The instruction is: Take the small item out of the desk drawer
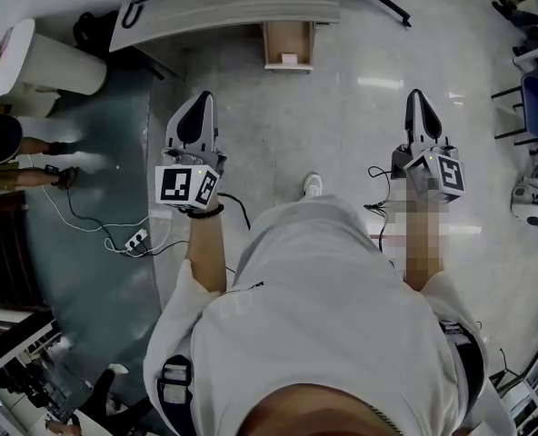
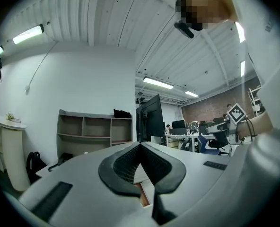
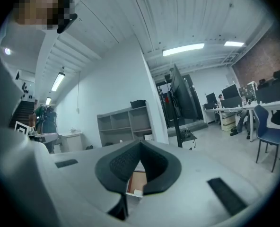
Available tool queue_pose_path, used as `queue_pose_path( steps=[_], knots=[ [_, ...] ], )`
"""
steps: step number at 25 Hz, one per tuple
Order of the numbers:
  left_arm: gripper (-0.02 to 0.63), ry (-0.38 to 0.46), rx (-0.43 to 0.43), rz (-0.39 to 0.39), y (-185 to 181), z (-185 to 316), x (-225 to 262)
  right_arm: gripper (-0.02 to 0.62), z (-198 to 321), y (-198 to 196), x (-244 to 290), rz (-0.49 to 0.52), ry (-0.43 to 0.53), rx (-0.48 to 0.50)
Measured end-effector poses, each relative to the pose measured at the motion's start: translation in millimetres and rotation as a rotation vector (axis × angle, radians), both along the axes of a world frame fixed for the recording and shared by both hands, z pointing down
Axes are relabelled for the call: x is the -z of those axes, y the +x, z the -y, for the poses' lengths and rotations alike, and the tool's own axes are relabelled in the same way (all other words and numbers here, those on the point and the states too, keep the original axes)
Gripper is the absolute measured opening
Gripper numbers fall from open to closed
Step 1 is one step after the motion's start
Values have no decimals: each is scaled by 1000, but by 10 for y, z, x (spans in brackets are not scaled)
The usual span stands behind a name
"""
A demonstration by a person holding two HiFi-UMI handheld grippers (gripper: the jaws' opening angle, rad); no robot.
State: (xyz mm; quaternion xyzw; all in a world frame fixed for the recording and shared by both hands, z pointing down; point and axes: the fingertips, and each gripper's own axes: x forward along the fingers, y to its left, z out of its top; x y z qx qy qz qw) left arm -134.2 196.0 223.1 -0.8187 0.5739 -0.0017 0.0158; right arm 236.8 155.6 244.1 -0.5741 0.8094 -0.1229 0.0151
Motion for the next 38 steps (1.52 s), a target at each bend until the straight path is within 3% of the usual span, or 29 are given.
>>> queue_pose_path(
  steps=[12, 23, 38],
  knots=[
    [-2, -26, 11, -13, 245, 333, -191, -2, 365, 185, -237, -19, -43, 32],
    [-2, -32, -11, -48, 86, 933, -342, -2, 851, -88, -355, -53, -68, 40],
    [-2, -150, -90, -72, -28, 2392, -1058, -2, 2053, -1172, -894, -86, -163, 169]
  ],
)
